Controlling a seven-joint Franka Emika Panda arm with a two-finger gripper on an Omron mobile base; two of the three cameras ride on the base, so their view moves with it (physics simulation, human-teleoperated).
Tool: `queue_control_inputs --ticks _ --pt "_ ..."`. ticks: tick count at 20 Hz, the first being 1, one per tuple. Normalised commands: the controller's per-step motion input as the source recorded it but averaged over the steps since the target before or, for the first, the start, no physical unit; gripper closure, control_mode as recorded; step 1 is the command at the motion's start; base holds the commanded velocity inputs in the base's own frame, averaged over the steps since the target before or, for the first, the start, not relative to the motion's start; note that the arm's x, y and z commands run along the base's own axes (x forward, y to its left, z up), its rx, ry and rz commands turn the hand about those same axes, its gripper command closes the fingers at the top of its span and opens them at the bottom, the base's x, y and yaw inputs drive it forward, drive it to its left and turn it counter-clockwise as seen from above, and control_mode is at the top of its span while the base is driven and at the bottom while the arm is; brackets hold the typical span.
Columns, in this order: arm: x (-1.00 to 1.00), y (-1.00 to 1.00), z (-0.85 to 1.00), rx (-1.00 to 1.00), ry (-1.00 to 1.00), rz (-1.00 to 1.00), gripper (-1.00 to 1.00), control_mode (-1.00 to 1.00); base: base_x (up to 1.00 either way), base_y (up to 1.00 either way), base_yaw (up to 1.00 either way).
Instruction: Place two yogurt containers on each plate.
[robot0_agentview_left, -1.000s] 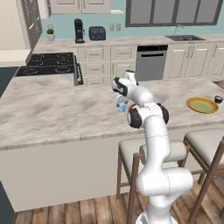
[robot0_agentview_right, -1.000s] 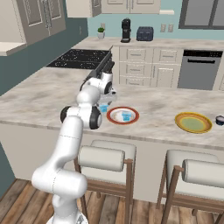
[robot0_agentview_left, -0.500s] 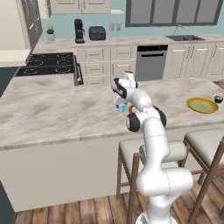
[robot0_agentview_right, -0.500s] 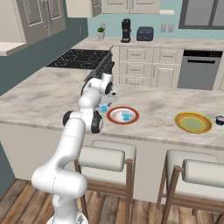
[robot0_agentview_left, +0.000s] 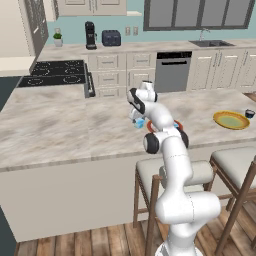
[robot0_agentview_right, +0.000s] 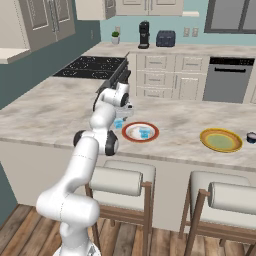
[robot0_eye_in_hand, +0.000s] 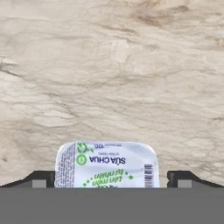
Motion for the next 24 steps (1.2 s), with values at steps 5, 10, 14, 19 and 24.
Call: queue_control_inputs --ticks 5,10,14,19,24 --pt "-0.28 0.00 -0.07 0.00 -0.01 0.00 -1.00 -1.00 0.00 0.00 0.00" --pt "-0.39 -0.06 -0.05 0.00 -0.01 0.00 -1.00 -1.00 0.00 0.00 0.00" --pt "-0.46 -0.03 -0.10 0.00 0.00 0.00 -1.00 -1.00 0.00 0.00 0.00" --pt "-0.31 0.00 -0.24 0.00 -0.07 0.00 -1.00 -1.00 0.00 0.00 0.00" --pt "-0.04 0.04 -0.20 0.00 -0.19 0.00 -1.00 -1.00 0.00 0.00 0.00"
